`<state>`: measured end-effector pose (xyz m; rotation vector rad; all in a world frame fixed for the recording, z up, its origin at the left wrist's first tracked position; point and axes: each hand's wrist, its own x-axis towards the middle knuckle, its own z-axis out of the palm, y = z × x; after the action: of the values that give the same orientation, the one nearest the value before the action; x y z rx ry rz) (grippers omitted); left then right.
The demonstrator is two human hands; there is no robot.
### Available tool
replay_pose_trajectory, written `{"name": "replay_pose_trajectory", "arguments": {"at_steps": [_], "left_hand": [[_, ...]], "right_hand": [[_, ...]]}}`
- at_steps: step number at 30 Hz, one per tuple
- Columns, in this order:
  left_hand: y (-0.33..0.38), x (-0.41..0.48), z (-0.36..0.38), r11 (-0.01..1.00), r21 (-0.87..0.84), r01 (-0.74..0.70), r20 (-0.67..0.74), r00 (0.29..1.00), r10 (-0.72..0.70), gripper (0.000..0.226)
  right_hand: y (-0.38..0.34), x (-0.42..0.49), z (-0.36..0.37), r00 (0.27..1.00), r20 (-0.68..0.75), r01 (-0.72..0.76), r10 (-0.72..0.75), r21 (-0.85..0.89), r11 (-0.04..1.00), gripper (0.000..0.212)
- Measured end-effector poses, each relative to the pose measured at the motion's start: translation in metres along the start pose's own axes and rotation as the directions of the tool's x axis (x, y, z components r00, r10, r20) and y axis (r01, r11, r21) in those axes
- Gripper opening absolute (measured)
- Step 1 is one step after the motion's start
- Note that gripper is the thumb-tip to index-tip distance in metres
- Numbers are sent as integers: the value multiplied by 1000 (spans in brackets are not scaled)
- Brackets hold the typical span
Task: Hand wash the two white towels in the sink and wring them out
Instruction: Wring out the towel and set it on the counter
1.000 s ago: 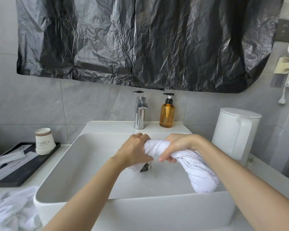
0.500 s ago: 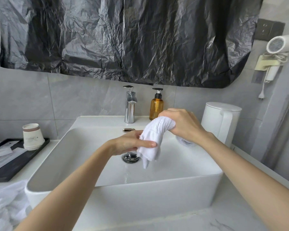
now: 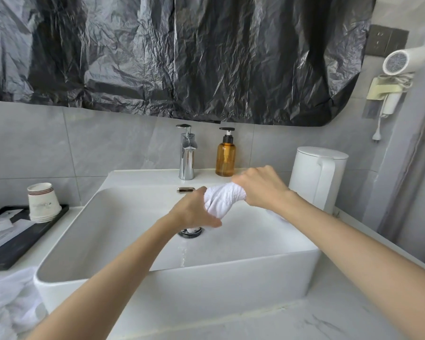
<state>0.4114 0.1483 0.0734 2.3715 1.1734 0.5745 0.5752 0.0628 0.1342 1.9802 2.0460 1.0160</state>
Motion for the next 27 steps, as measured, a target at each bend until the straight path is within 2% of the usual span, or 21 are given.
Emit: {"name": "replay_pose_trajectory", "arguments": {"at_steps": [2, 4, 7, 10, 14, 17, 20, 23, 27], "left_hand": [[3, -5, 1, 975, 221, -35, -66, 996, 51, 57], [5, -8, 1, 932, 355, -71, -123, 985, 121, 47], [3, -5, 3, 867, 486, -110, -167, 962, 215, 42], [-1, 0, 6, 816, 564, -127, -184, 944, 274, 43], [-9, 2, 3, 807, 563, -177, -164, 933, 320, 45], [-12, -2, -2, 874, 455, -170, -144, 955, 260, 59], [-8, -7, -2, 938, 315, -144, -88, 980, 180, 79], [-1, -7, 1, 956, 273, -107, -110, 984, 142, 73], [3, -5, 1, 906, 419, -62, -199, 967, 158, 52]], "right_hand": [[-6, 2, -1, 996, 86, 0, 0, -5, 1000, 26], [-8, 3, 2, 982, 188, -9, -4, 70, 997, 20], [-6, 6, 14, 944, 328, -59, -26, 246, 968, 10], [-2, 9, 23, 894, 447, -172, -21, 387, 906, 17], [-2, 11, 28, 873, 486, -219, -54, 488, 845, 22], [-6, 8, 32, 931, 365, -173, -16, 480, 860, 17], [-2, 5, 25, 962, 263, -198, 73, 489, 849, 26], [3, 7, 22, 939, 318, -298, 134, 553, 778, 30], [4, 10, 20, 859, 502, -440, 101, 620, 650, 30]]}}
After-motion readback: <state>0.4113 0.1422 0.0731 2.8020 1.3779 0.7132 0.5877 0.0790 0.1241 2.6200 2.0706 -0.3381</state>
